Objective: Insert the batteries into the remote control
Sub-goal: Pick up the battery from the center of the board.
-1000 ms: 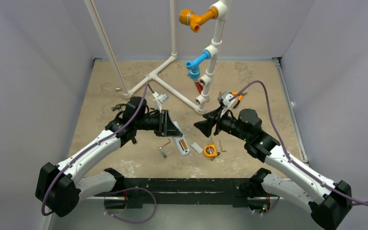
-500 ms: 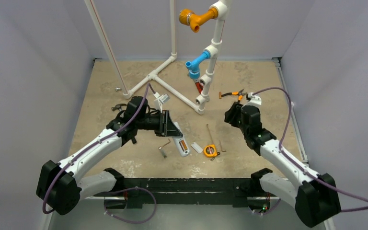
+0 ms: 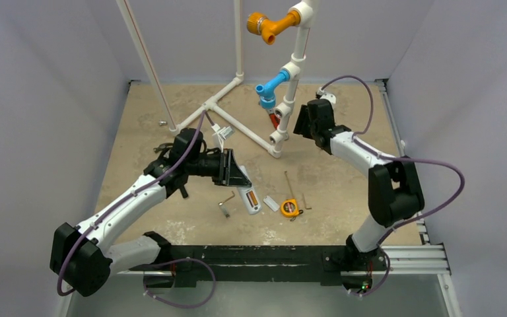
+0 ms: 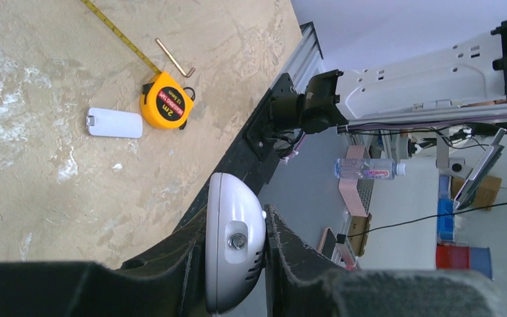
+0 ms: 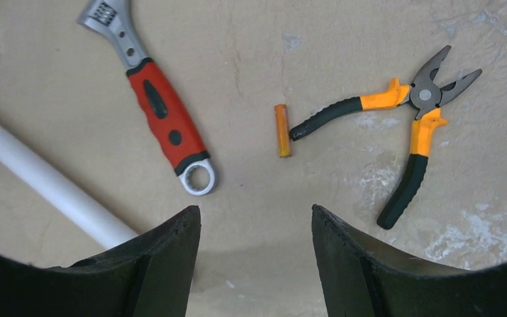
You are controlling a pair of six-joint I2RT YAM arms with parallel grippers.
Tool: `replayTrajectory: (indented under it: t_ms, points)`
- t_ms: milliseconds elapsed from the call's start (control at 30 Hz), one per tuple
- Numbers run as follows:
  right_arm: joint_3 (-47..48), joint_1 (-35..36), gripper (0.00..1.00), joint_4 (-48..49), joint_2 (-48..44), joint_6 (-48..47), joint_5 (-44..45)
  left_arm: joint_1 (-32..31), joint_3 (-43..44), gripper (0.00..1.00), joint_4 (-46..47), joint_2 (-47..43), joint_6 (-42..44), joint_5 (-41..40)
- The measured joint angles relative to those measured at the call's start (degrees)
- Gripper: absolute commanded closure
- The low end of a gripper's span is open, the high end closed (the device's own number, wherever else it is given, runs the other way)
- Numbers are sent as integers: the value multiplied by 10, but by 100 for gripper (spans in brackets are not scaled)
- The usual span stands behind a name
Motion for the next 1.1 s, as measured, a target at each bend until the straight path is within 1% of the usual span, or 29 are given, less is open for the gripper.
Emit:
replayTrajectory:
  t_ms: [67, 133, 267, 333, 500, 767, 1100]
  points:
    - [31, -11, 39, -15, 42, -6, -3, 0, 0, 100, -6, -2, 0, -1]
    - [61, -24, 42, -27, 80, -14, -12, 0, 0, 100, -9, -5, 0, -1]
    - [116, -41, 53, -40, 145, -39, -31, 0, 0, 100, -8, -8, 0, -2]
    - [141, -43, 56, -45, 172, -54, -37, 0, 0, 100, -9, -8, 0, -3]
    - [204, -41, 58, -62, 231, -87, -46, 0, 0, 100, -9, -8, 0, -3]
    - [241, -41, 60, -81, 279, -120, -46, 0, 0, 100, -9, -3, 0, -3]
    - [243, -41, 69, -85, 291, -134, -47, 0, 0, 100, -11, -3, 0, -5]
